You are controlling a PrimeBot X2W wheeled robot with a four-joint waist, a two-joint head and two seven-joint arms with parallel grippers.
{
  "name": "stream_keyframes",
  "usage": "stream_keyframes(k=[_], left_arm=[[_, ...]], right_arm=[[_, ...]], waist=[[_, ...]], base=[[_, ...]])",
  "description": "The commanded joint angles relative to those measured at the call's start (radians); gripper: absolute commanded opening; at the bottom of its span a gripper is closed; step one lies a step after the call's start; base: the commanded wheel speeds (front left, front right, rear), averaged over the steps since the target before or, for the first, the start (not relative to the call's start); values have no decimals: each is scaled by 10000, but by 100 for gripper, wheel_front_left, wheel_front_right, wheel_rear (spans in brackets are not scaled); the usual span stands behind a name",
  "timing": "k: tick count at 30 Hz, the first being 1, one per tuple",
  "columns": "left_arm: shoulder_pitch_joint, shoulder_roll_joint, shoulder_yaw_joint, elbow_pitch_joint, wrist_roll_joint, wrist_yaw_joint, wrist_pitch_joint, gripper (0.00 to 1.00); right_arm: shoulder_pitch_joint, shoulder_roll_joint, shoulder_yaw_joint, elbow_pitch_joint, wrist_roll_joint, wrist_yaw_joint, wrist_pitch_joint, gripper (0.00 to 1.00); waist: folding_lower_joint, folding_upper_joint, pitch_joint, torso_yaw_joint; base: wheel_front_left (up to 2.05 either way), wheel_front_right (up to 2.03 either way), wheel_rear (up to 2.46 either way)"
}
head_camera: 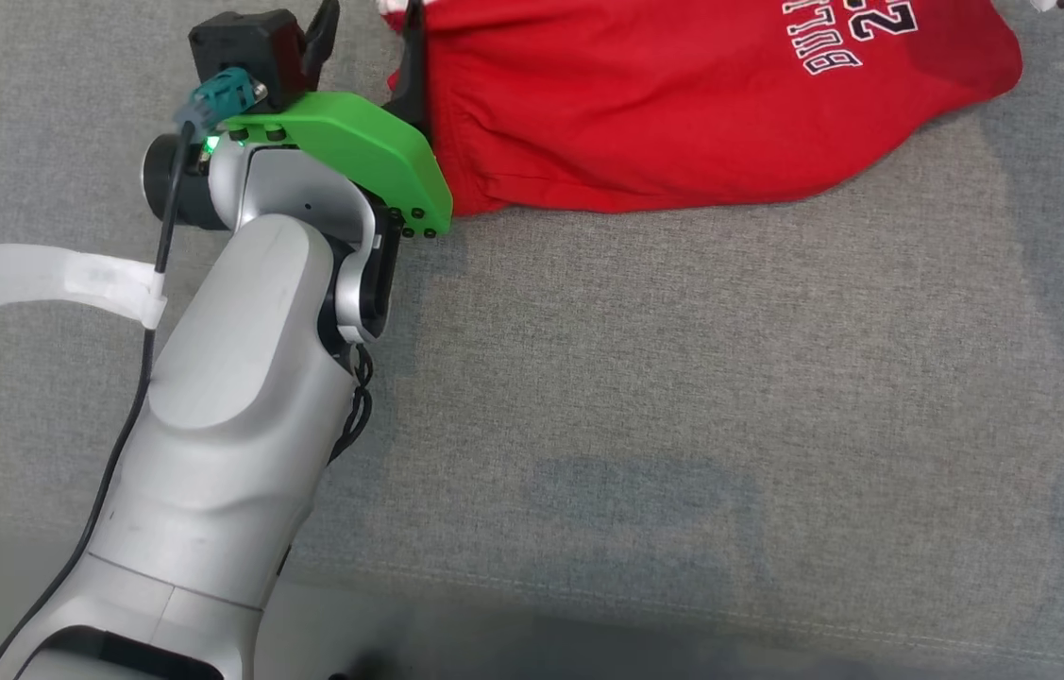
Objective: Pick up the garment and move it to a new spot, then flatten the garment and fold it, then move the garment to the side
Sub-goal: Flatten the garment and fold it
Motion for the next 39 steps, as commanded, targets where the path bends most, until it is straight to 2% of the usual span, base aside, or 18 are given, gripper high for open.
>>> stream_keyframes(k=[1,10,16,23,28,31,39], left_arm=[[-230,7,-24,18,-28,-41,-143,100],[97,60,-130,-254,-312,4,-657,100],[1207,533,-388,-1092,37,-71,-1318,100],[3218,1122,-482,-2489,404,147,-2427,100],[5056,1315,170,-4197,941,344,-2751,100],[6071,1299,564,-4956,1443,175,-2752,100],[7337,1097,1223,-5541,2081,-230,-2755,100]], right_arm=[[-105,91,-21,105,-33,-16,-135,100],[168,456,-262,692,23,-16,-740,100],[917,347,-436,849,337,-16,-512,100],[2255,394,-1326,1174,707,-16,-1112,100],[3517,900,-2143,1916,840,-16,-1862,100],[4124,1231,-2426,2327,1043,-16,-1930,100],[4793,1729,-2938,3140,1317,-15,-2133,100]], waist=[[-2,0,-19,7],[-2,0,-445,1],[-2,0,-1022,-61],[-2,0,-1780,-138],[-2,0,-2334,-67],[-2,0,-2489,7],[-2,0,-2452,229]], base=[[0,0,0],[0,0,0],[0,0,0],[0,0,0],[0,0,0],[0,0,0],[0,0,0]])
